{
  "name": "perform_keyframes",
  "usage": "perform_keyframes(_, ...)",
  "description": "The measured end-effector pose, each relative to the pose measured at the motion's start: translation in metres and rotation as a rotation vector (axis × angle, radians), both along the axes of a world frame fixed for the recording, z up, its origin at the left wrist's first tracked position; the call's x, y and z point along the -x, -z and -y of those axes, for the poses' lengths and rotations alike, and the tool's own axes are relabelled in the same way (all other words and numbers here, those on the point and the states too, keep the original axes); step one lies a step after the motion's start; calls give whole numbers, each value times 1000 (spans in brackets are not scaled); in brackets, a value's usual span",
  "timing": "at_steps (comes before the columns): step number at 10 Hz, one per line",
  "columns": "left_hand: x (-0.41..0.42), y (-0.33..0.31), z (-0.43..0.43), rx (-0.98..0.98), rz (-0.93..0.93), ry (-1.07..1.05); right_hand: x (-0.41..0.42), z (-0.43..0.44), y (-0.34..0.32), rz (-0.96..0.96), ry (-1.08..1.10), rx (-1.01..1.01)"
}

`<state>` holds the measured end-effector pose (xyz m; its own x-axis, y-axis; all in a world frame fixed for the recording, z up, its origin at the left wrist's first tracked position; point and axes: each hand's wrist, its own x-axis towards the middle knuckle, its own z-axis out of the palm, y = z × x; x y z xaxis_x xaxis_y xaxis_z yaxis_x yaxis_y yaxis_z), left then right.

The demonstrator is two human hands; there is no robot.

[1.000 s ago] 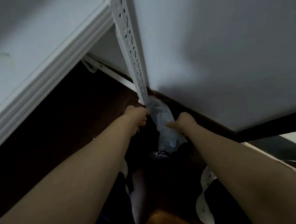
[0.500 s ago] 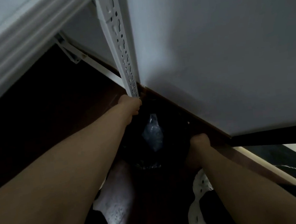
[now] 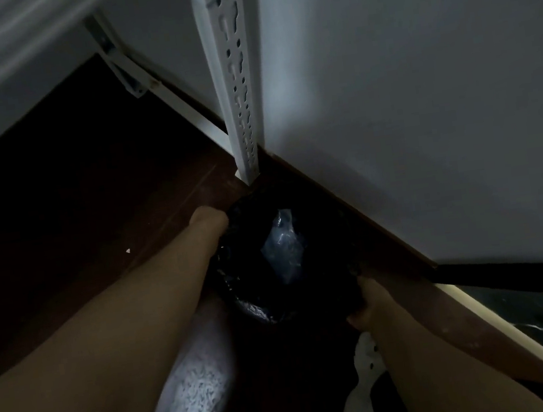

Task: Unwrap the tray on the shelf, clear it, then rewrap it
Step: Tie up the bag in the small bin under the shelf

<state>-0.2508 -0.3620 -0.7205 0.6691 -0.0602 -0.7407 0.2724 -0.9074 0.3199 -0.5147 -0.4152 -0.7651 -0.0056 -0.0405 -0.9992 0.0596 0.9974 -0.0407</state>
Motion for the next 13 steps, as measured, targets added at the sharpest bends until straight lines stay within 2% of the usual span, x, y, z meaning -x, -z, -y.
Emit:
perform_keyframes(1, 2, -10, 1, 161, -158, -308, 1, 9, 2, -76, -32, 172)
perform_keyframes(2, 1, -1, -3, 109, -219, -100, -1, 19, -17, -194, -74, 394)
perform_keyframes(3, 5, -2, -13, 110, -303, -120, -4, 20, -33, -291, -122, 546)
perform_keyframes(4, 5, -1, -19, 127, -303, -184, -11, 20, -42, -289, -155, 628)
perform_keyframes(6, -8, -6, -27, 113, -177, -99, -27, 21, -53, -280, -258, 725)
perform_keyframes(7, -10, -12, -25, 72, -63, -19, -35, 22, -58, -236, -253, 711)
perform_keyframes(8, -7, -22, -19, 211, -62, -126, -44, 26, -54, -171, -287, 707)
perform_keyframes(9, -3, -26, -10, 338, -141, -225, -55, 32, -58, -94, -315, 676)
perform_keyframes(11, 0, -24, -2, 392, -13, -49, -66, 41, -55, -255, -609, 808)
perform_keyframes(12, -2, -25, 4, 418, 33, -26, -71, 46, -55, -285, -678, 854)
perform_keyframes(13, -3, -29, 12, 475, 63, -36, -74, 49, -58, -233, -647, 876)
